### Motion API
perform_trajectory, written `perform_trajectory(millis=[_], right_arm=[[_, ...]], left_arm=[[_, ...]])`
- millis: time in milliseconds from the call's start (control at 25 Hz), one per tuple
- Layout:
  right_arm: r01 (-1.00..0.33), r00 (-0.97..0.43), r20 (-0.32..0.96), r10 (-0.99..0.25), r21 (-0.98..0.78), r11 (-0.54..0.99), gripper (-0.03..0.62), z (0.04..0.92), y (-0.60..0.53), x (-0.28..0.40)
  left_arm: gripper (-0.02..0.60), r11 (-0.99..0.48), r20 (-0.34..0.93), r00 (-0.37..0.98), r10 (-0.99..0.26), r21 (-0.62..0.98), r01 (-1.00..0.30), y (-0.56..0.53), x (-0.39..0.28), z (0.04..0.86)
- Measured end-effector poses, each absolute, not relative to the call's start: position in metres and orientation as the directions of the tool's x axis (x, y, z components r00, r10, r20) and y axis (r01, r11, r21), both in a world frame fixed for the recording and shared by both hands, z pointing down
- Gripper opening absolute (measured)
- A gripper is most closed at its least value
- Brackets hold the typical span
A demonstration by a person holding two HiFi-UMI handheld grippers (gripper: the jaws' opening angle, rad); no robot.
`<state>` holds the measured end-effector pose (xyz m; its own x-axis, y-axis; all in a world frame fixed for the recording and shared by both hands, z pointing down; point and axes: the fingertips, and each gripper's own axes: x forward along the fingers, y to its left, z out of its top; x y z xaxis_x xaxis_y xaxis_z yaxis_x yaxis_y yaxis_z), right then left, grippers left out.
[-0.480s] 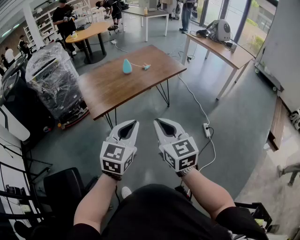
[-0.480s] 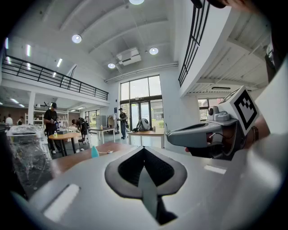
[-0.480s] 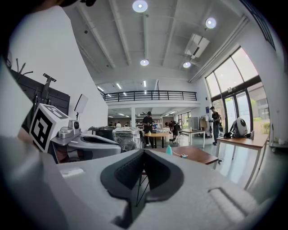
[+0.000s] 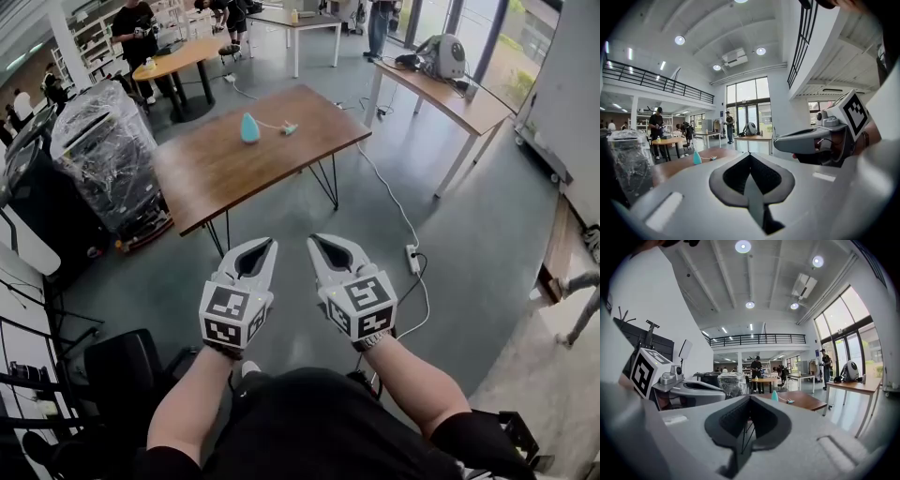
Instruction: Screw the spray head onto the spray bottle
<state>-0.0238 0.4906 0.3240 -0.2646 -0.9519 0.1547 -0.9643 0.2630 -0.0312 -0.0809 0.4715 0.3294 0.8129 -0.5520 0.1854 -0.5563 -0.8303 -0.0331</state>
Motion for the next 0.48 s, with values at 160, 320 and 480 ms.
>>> perform_trajectory(millis=[160,320,480], right_arm=[[-0.963,-0.270,0.161,-0.949,-0.036,0.267,-0.009,0.328,0.486,-0.021],[-0.964,-0.267,0.168,-0.949,-0.040,0.264,-0.008,0.332,0.474,-0.019],[-0.966,-0.259,0.176,-0.950,-0.035,0.257,-0.008,0.335,0.454,-0.017]], left_arm=[[0.015,-0.826,0.195,0.808,-0.556,-0.026,-0.563,0.467,-0.079,0.335],[0.015,-0.828,0.200,0.809,-0.553,-0.021,-0.561,0.454,-0.077,0.339],[0.015,-0.831,0.199,0.813,-0.548,-0.013,-0.557,0.432,-0.075,0.343]])
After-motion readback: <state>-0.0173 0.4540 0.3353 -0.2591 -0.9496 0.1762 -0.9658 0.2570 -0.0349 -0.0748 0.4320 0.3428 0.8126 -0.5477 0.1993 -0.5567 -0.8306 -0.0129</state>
